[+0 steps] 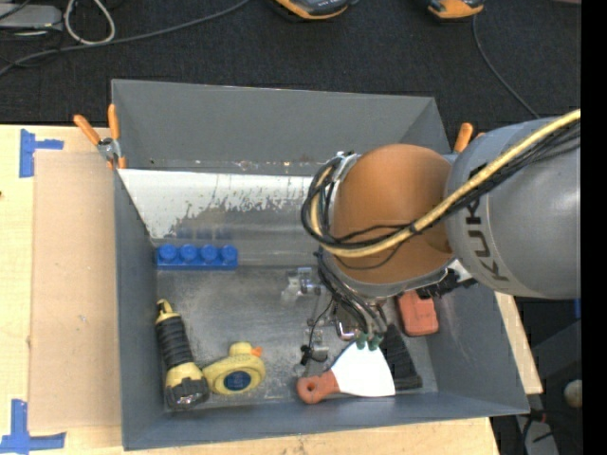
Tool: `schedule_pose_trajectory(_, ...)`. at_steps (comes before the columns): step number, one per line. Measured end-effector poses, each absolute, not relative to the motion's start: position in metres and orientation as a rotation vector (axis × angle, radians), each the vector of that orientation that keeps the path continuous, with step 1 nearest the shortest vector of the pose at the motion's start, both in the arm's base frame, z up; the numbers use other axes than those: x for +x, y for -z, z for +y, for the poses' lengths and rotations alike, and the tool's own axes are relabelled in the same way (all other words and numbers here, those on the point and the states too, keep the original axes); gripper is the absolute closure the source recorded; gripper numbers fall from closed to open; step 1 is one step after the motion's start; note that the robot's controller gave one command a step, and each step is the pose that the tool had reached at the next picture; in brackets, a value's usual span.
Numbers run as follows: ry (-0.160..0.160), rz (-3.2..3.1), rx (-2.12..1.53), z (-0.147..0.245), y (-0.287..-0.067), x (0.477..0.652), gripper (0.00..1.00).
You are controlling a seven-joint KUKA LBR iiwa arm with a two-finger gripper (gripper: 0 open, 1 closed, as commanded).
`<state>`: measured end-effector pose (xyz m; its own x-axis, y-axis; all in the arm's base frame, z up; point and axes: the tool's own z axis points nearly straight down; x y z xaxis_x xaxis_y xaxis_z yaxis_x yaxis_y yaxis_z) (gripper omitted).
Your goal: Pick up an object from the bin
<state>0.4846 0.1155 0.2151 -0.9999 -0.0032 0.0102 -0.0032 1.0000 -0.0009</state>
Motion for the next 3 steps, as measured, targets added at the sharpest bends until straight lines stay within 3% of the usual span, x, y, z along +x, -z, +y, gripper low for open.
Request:
schedule_pose_trajectory(1, 0.0, -3.14, -0.002, 0.115, -0.219, 0.486, 0.0)
schedule_pose_trajectory(2, 0.001, -3.13, 0.249, 0.141, -0.158, 0.491, 0.0)
schedule_pose_trajectory(3, 0.0, -3.051, 0.754, 0.182, -0.155, 0.498, 0.0)
